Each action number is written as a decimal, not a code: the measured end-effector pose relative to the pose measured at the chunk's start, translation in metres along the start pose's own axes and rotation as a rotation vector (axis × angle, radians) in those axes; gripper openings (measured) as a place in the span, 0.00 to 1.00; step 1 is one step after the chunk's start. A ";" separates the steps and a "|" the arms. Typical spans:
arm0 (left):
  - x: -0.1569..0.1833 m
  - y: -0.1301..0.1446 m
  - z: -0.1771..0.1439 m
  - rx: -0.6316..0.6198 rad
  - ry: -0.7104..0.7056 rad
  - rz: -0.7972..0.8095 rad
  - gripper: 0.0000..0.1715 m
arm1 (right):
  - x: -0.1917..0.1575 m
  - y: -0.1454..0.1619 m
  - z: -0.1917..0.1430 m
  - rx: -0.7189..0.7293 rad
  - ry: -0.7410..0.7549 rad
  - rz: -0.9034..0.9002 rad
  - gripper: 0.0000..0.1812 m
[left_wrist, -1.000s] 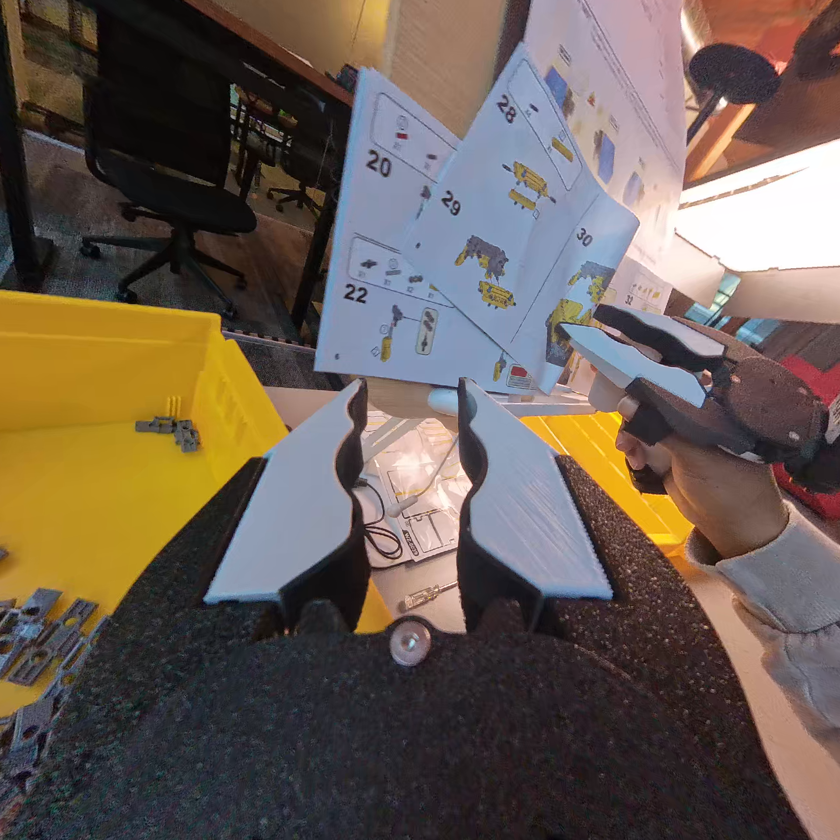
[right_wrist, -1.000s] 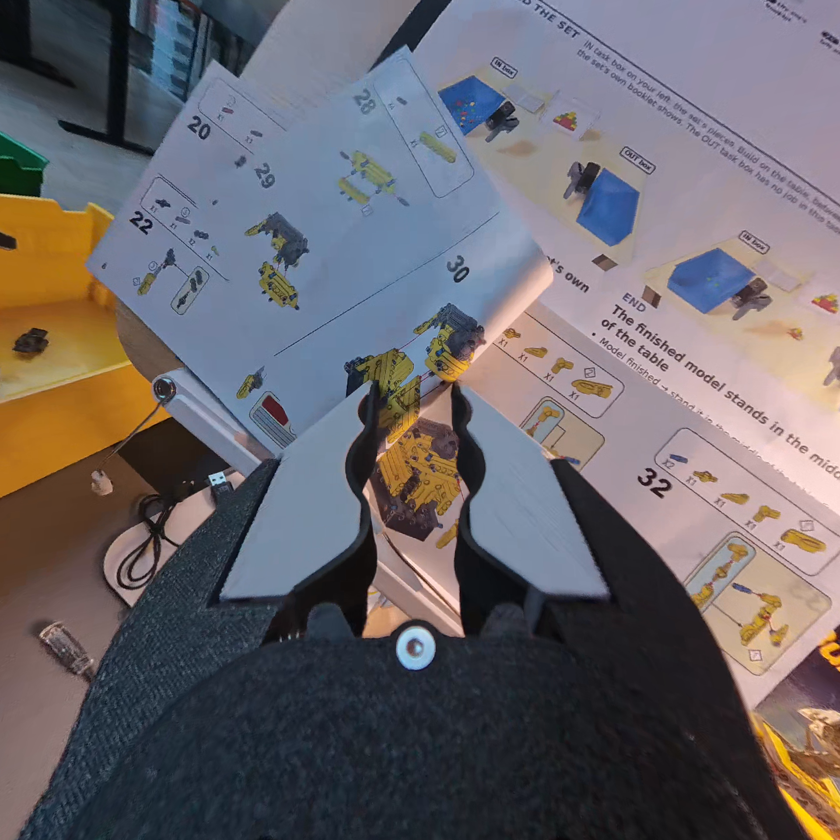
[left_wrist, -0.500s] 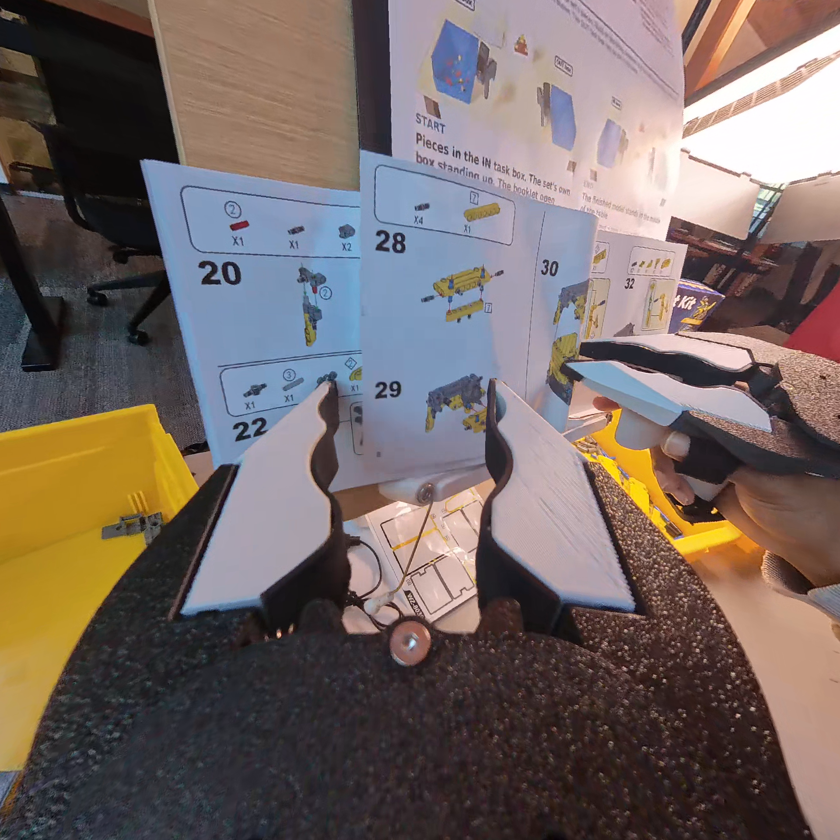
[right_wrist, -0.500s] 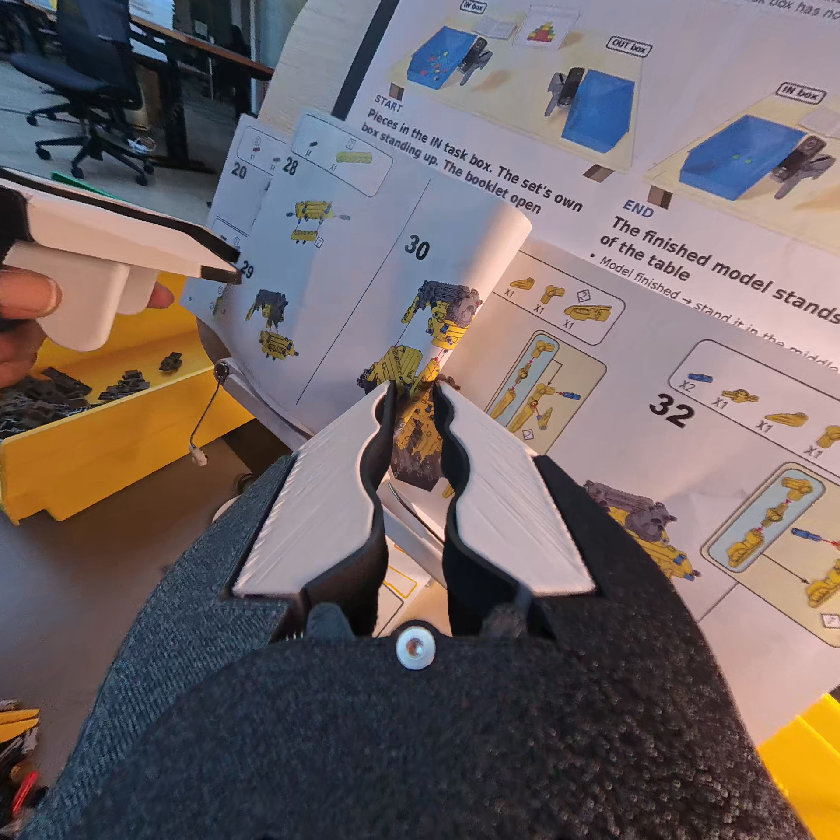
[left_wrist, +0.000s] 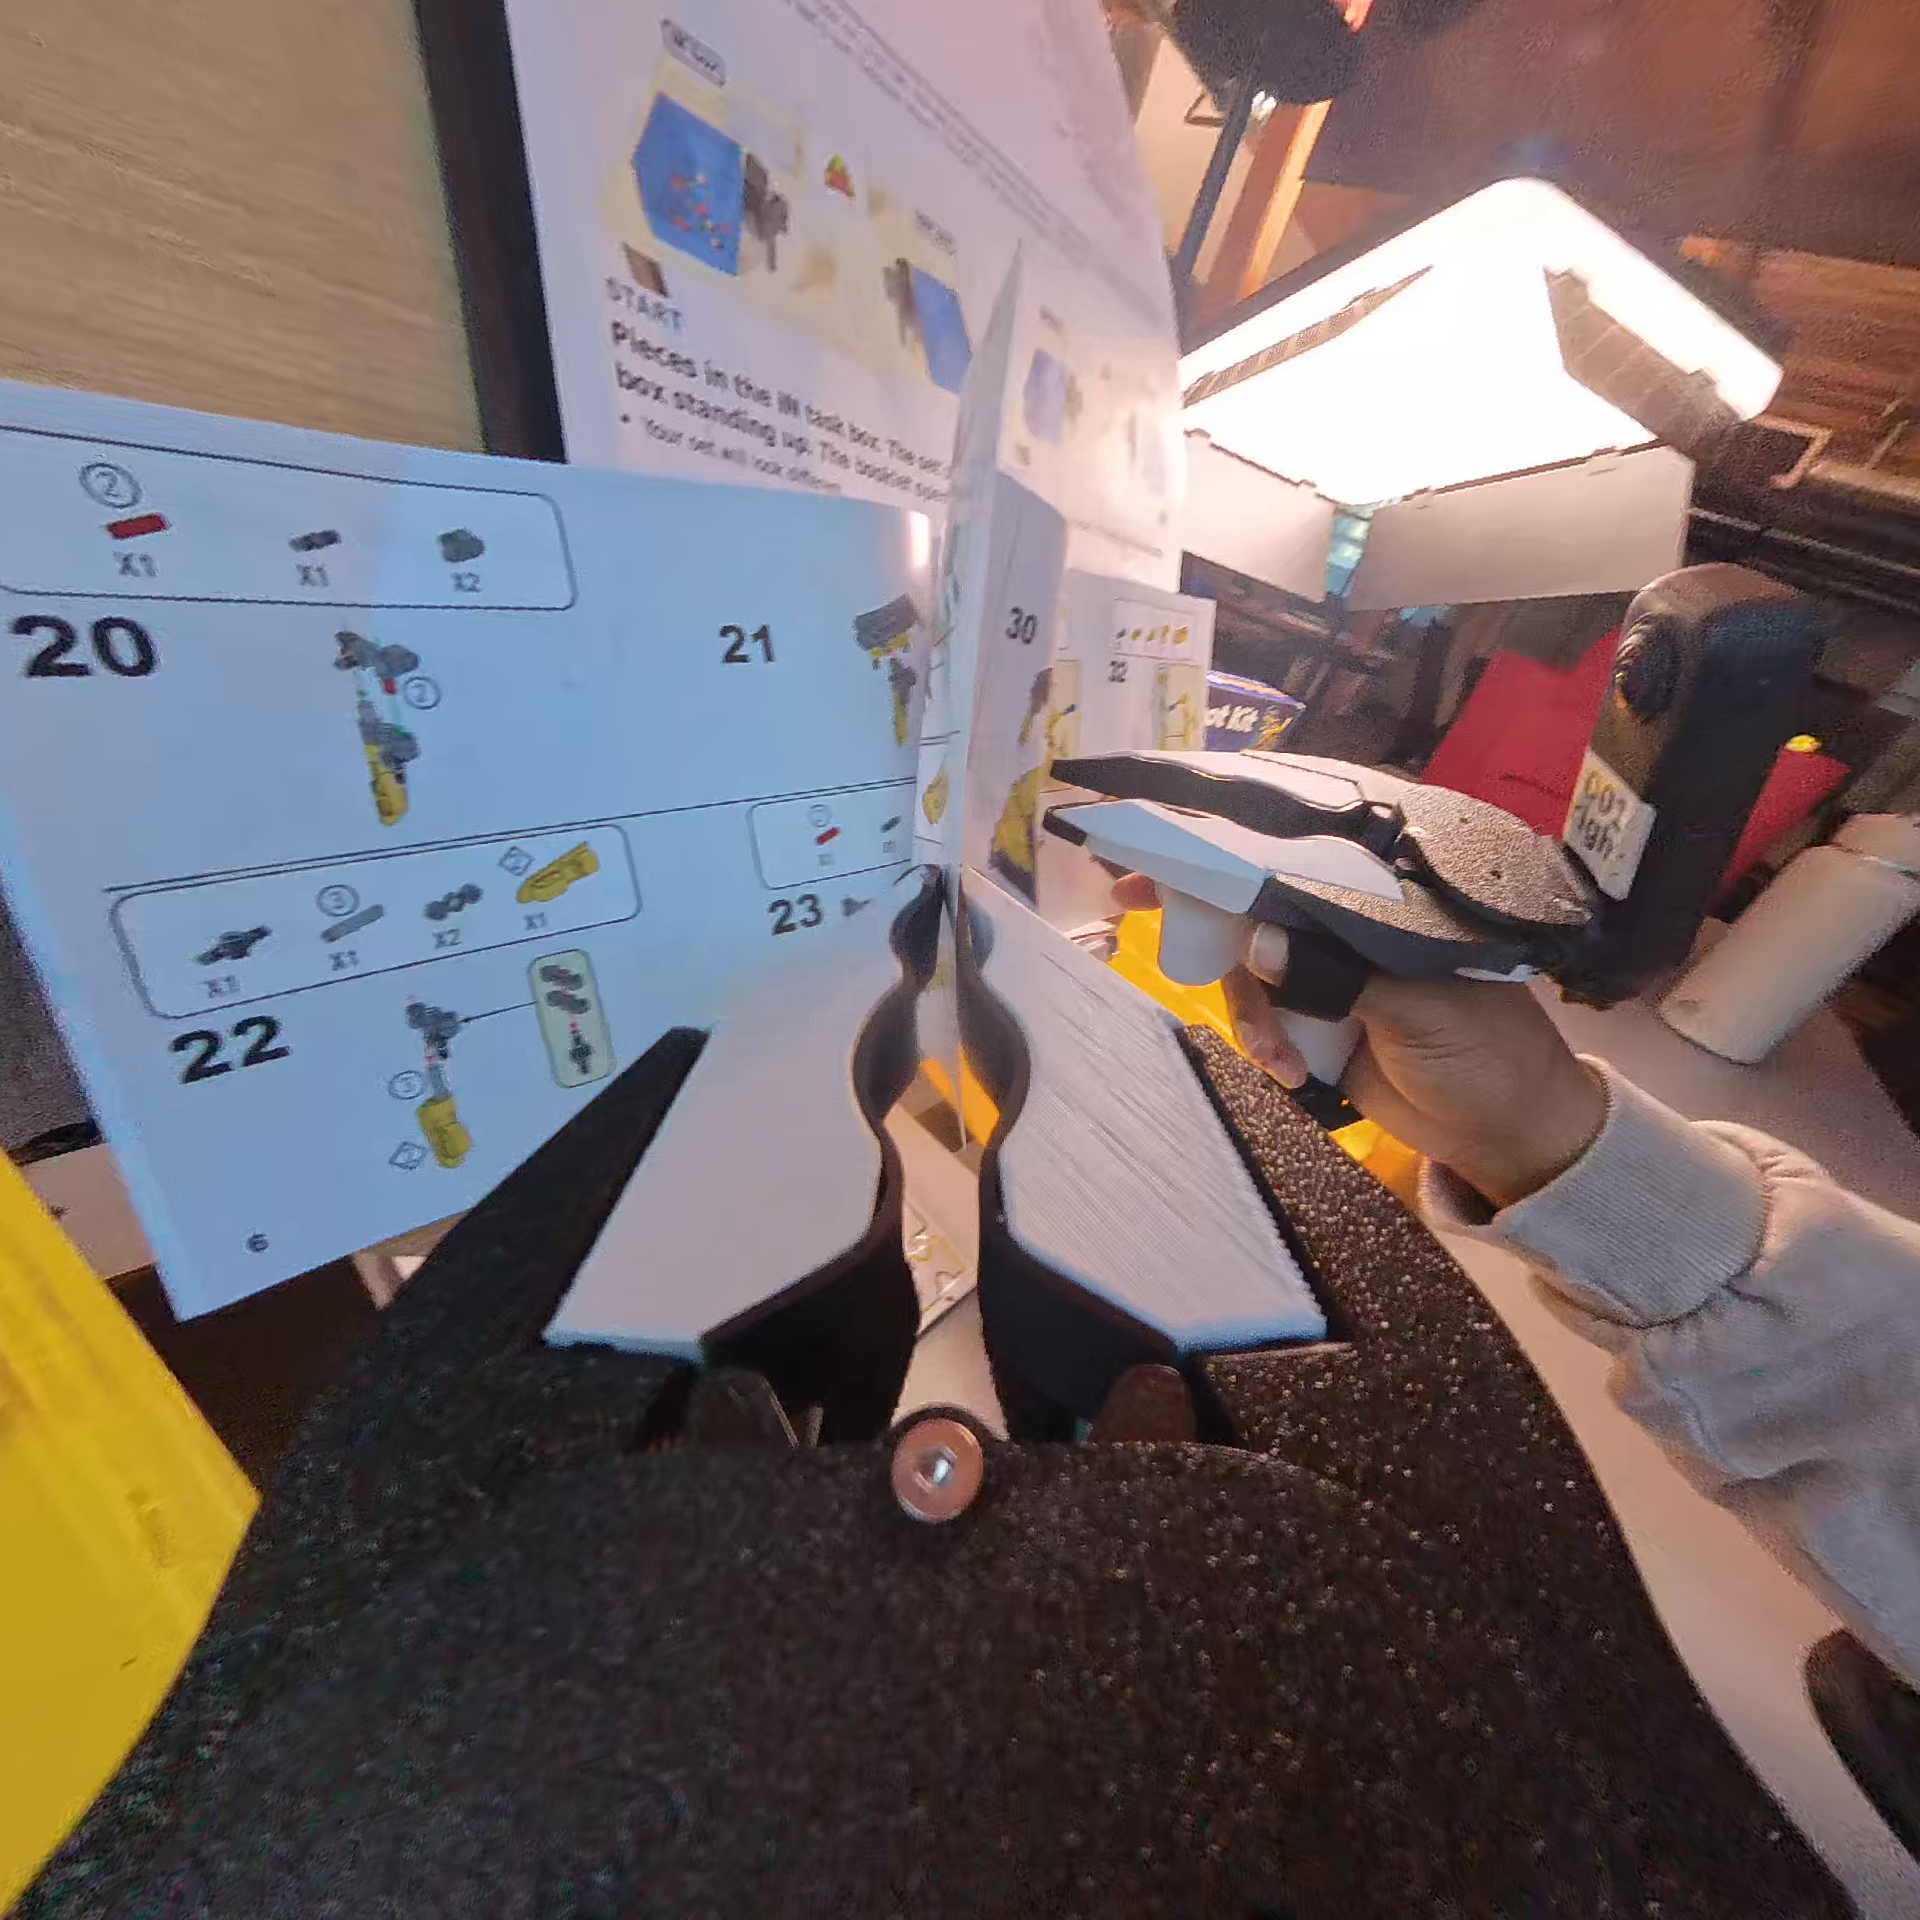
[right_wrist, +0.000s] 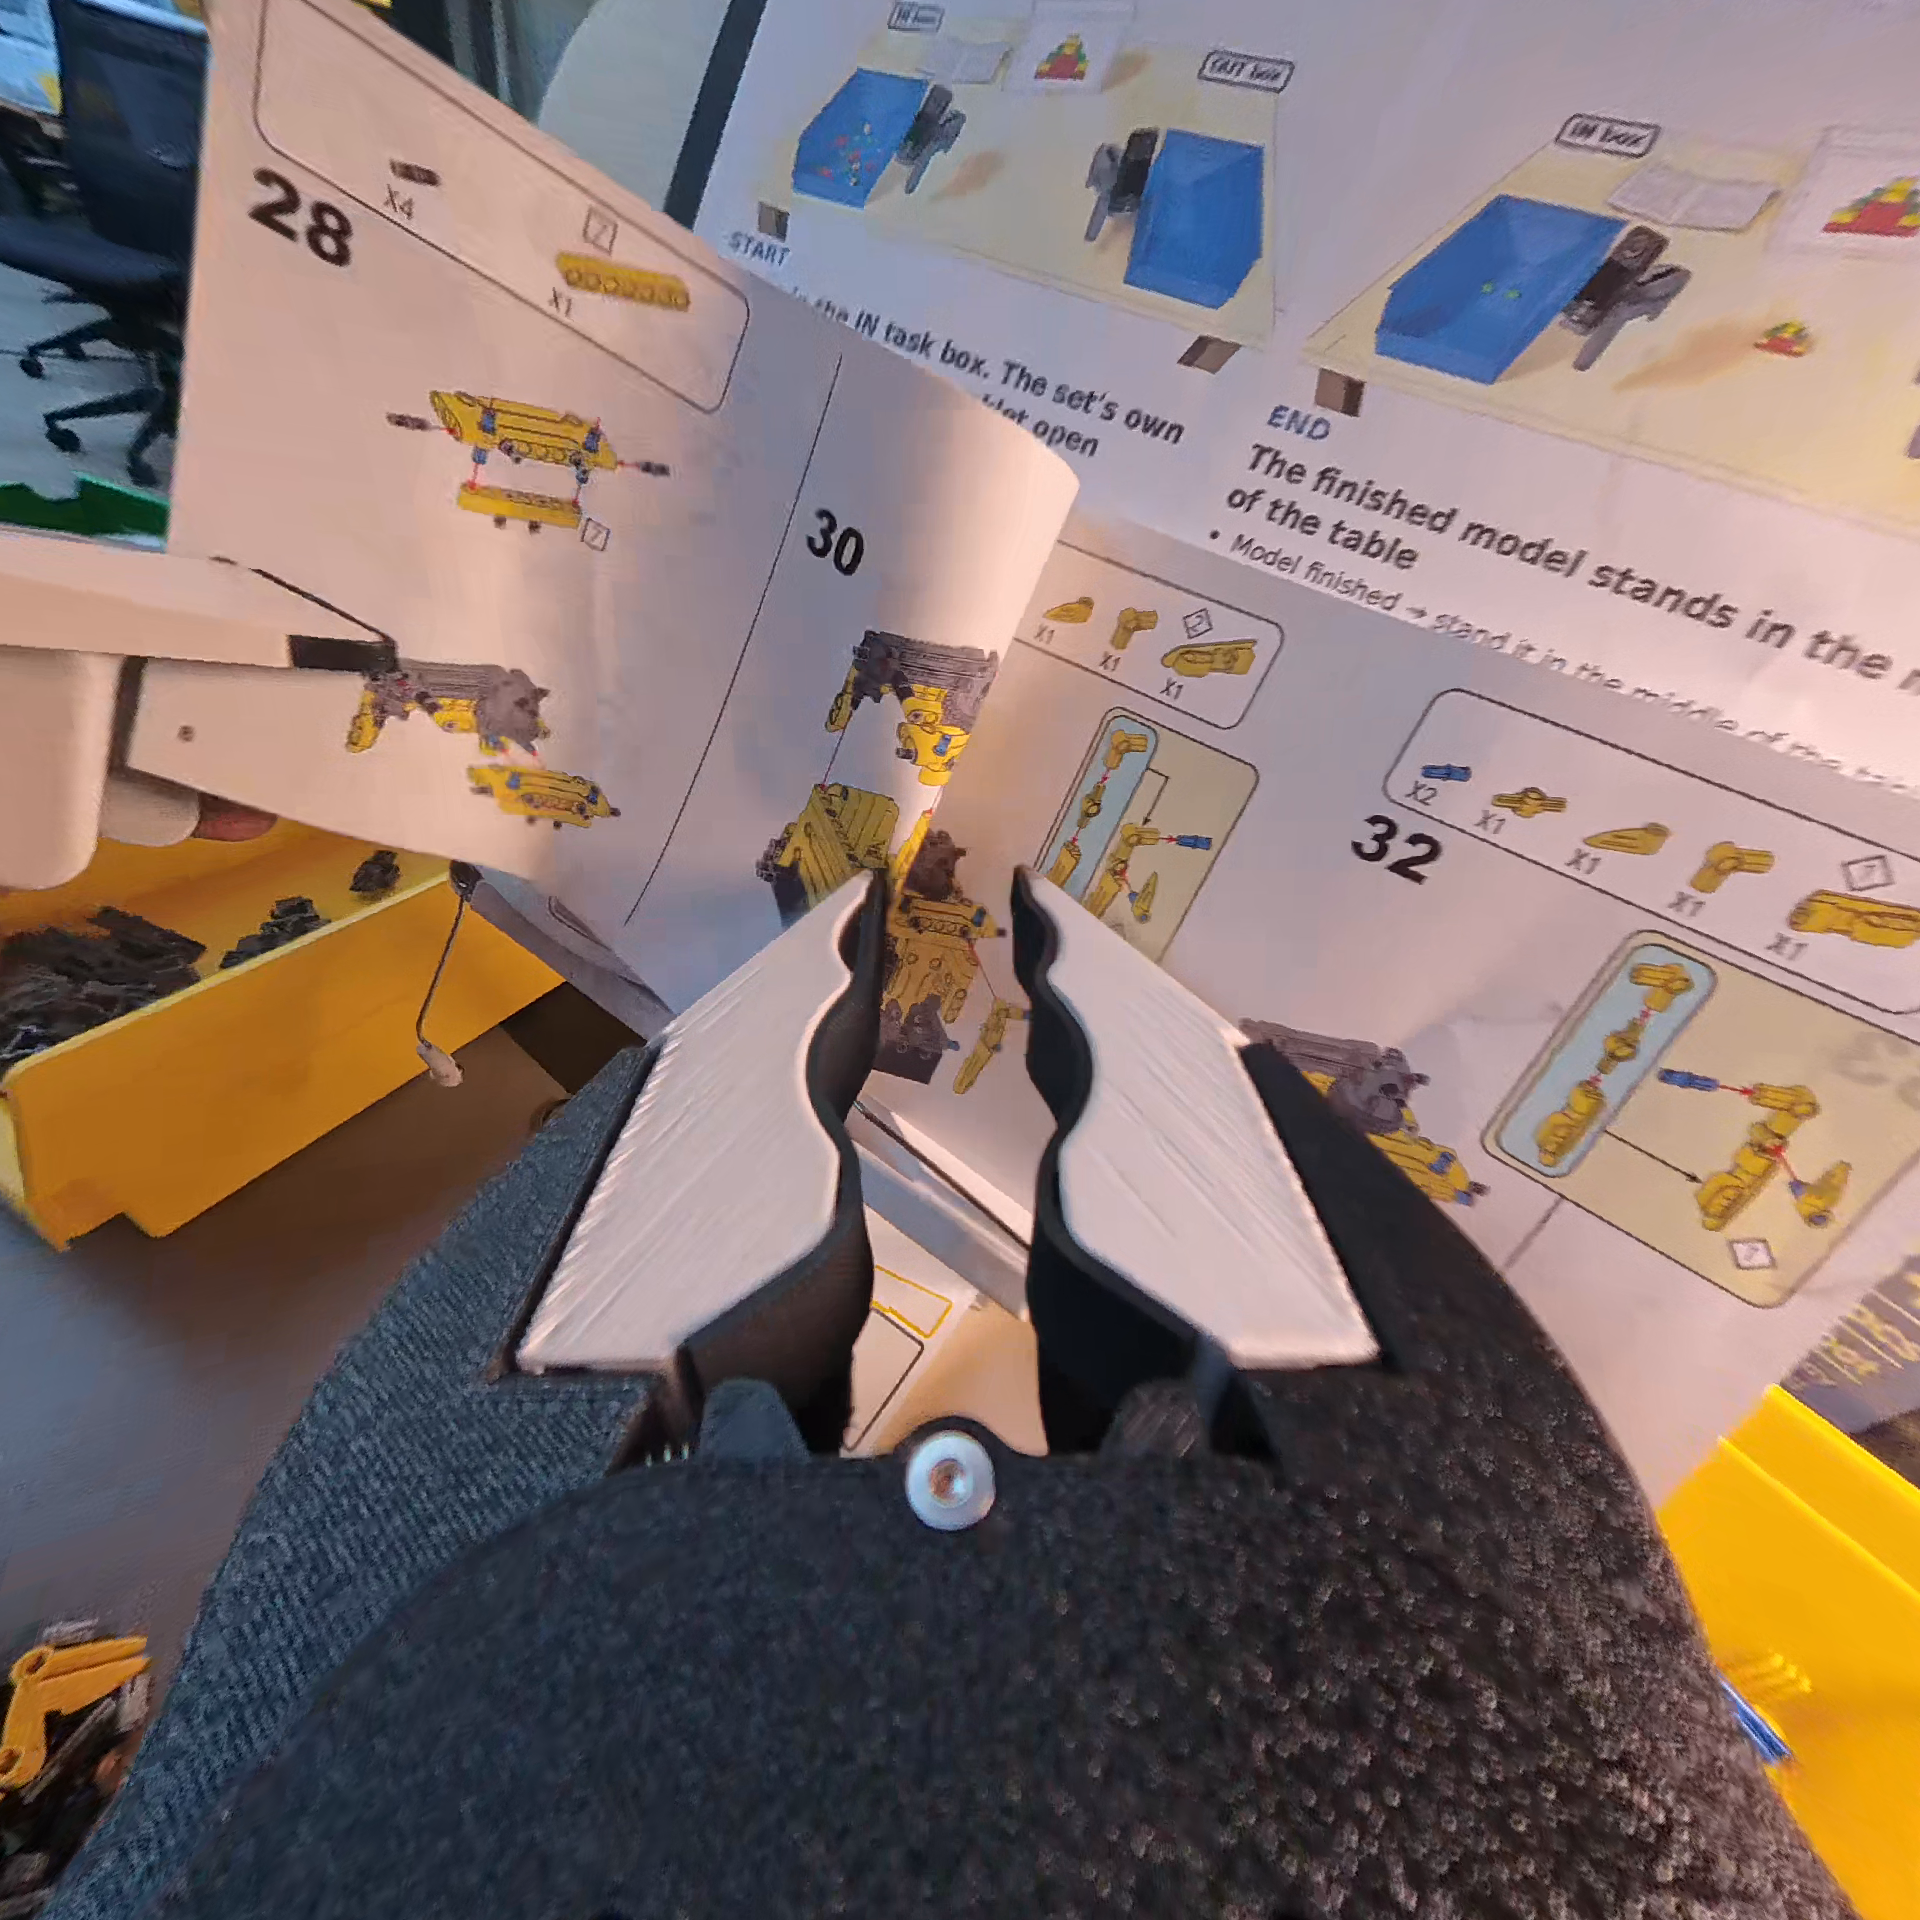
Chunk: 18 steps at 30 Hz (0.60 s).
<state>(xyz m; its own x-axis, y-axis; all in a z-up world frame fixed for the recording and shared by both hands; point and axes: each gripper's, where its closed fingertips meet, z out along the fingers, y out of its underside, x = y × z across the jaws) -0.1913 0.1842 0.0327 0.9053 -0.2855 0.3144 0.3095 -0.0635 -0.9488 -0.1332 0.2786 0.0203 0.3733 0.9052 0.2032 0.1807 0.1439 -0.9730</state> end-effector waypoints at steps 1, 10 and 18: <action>0.008 -0.003 -0.002 0.013 0.032 -0.017 0.00 | 0.001 -0.005 -0.007 0.025 0.015 0.003 0.17; 0.097 -0.021 0.018 0.026 0.300 -0.132 0.04 | -0.062 -0.001 -0.046 0.129 0.084 -0.345 0.48; 0.121 -0.026 0.032 0.015 0.353 -0.023 0.16 | 0.007 -0.016 -0.049 0.147 0.175 -0.041 0.09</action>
<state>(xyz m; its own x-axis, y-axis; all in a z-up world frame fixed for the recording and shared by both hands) -0.0805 0.1819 0.0964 0.7422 -0.5975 0.3034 0.3357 -0.0603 -0.9400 -0.0886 0.2628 0.0426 0.5229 0.8160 0.2463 0.0696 0.2471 -0.9665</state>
